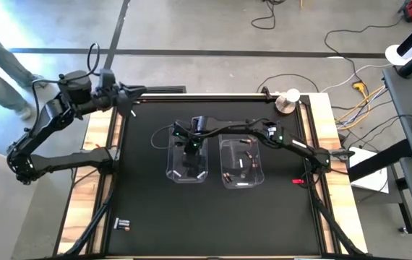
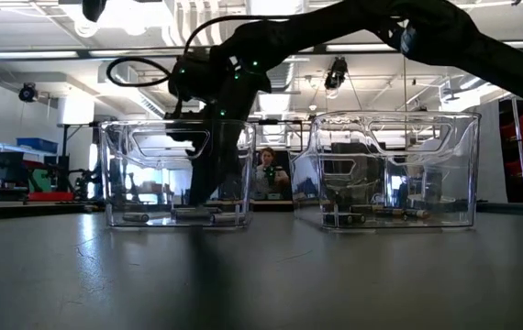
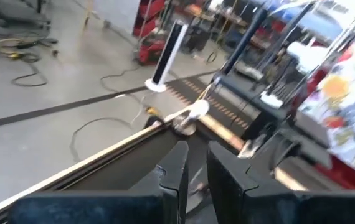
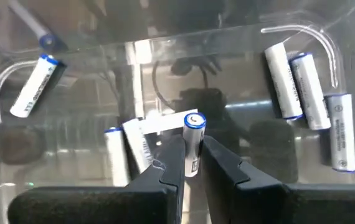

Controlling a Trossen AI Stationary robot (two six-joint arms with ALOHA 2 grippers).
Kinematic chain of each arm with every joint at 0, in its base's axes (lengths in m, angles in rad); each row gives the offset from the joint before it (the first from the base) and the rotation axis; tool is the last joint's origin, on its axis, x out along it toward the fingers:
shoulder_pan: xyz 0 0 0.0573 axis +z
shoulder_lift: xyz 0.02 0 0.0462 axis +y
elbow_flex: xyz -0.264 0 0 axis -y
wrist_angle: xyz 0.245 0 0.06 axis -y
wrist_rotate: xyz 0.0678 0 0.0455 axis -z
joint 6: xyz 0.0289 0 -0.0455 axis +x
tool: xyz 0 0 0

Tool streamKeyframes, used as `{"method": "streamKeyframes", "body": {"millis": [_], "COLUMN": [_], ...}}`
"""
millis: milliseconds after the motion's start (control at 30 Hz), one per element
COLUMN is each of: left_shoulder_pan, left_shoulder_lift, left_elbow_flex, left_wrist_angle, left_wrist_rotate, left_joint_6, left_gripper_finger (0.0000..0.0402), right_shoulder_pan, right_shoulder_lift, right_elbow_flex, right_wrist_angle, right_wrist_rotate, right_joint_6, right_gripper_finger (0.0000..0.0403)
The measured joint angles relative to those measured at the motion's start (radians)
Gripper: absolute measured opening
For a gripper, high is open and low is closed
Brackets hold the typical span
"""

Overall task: Sort batteries
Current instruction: Put the white battery into the left transparent bin

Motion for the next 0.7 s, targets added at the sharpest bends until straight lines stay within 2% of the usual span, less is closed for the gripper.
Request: {"method": "streamKeyframes", "body": {"millis": [167, 300, 500, 567, 700], "left_shoulder_pan": [0.000, 0.000, 0.000, 0.002, 0.003], "left_shoulder_lift": [-0.005, -0.001, 0.028, 0.042, 0.085], "left_elbow_flex": [0.001, 0.001, -0.011, -0.032, -0.102], "left_wrist_angle": [-0.072, -0.180, -0.370, -0.376, -0.341], "left_wrist_rotate": [-0.028, -0.036, -0.236, -0.303, -0.467], "left_joint_6": [0.058, 0.124, 0.208, 0.208, 0.122], "left_gripper_finger": [0.0039, 0.0039, 0.0039, 0.0039, 0.0039], "right_shoulder_pan": [0.004, 0.006, 0.018, 0.036, 0.091], "right_shoulder_lift": [0.000, 0.000, -0.069, -0.145, -0.347], "right_elbow_flex": [0.000, 0.000, -0.003, -0.003, 0.000], "right_wrist_angle": [-0.002, -0.006, -0.099, -0.141, -0.150], "right_wrist_rotate": [0.003, 0.008, 0.022, 0.093, 0.309], "right_joint_6": [-0.031, 0.018, 0.025, 0.020, -0.027], "right_gripper_finger": [0.0037, 0.0068, 0.0133, 0.0149, 0.0168]}}
